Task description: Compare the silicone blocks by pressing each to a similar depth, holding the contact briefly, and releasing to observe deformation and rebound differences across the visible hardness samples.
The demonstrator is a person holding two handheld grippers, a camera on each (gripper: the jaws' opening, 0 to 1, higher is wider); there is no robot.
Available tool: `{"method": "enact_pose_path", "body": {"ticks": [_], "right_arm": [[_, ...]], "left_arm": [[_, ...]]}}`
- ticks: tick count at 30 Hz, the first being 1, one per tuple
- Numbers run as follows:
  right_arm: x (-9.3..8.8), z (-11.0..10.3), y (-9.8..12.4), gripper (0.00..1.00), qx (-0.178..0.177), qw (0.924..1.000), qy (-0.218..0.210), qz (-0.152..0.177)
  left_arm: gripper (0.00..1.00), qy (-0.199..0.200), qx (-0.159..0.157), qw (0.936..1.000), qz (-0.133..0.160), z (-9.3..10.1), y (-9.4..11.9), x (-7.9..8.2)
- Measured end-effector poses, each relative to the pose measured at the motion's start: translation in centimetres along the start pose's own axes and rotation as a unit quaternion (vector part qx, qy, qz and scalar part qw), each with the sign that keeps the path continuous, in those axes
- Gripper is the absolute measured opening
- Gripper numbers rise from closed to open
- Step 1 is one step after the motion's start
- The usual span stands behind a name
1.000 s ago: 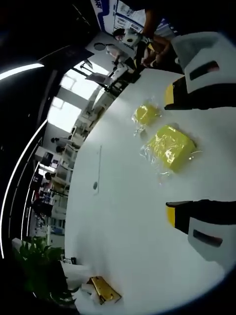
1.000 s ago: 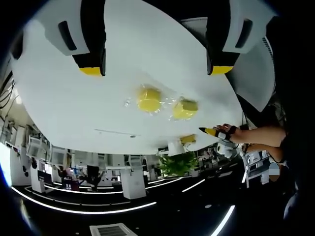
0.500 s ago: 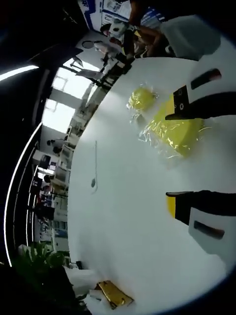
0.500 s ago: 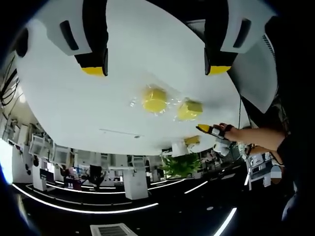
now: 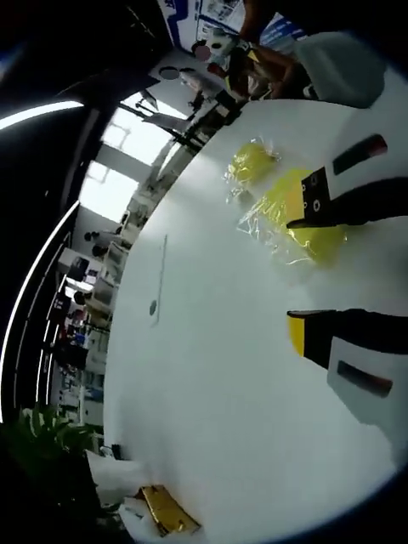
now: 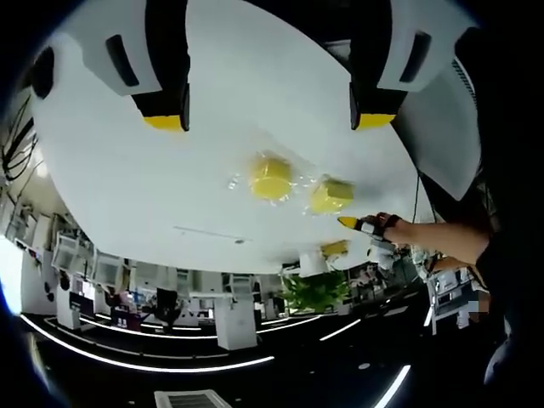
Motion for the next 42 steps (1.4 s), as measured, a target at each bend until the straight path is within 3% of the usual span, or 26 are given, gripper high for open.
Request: {"method": "enact_pose_path", "body": {"ticks": [10,28,33,42], "right_arm": [[0.0,0.0,0.0,0.69,-0.001,1.0000,0.007,-0.004],[0.3,0.5,0.1,0.67,-0.004,0.9998,0.019,-0.005],[0.4,0.4,0.1,0.66,-0.003,0.9997,0.025,-0.007],[0.6,-0.2,-0.3,0.66,0.006,0.9995,0.030,-0.002]], "left_arm": [[0.14,0.015,-0.009,0.9998,-0.003,0.0,-0.8,-0.4],[0.00,0.074,-0.036,0.9963,0.023,0.3,-2.1,-0.5],[0.00,0.033,-0.034,0.9989,0.007,1.3,-2.3,-0.5],[0.00,-0.039,-0.060,0.9973,0.019,4.6,-1.9,1.9]]}}
Point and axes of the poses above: the point that each gripper's makers call its tool centre point, and the gripper's own axes: y roughly backward along the fingers, z roughly to its right, x roughly out of its top, the point moved 2 cm from there along y, roughly backward along the fingers, and after that the axes turned 15 degrees about -x, right-handed, at the moved point
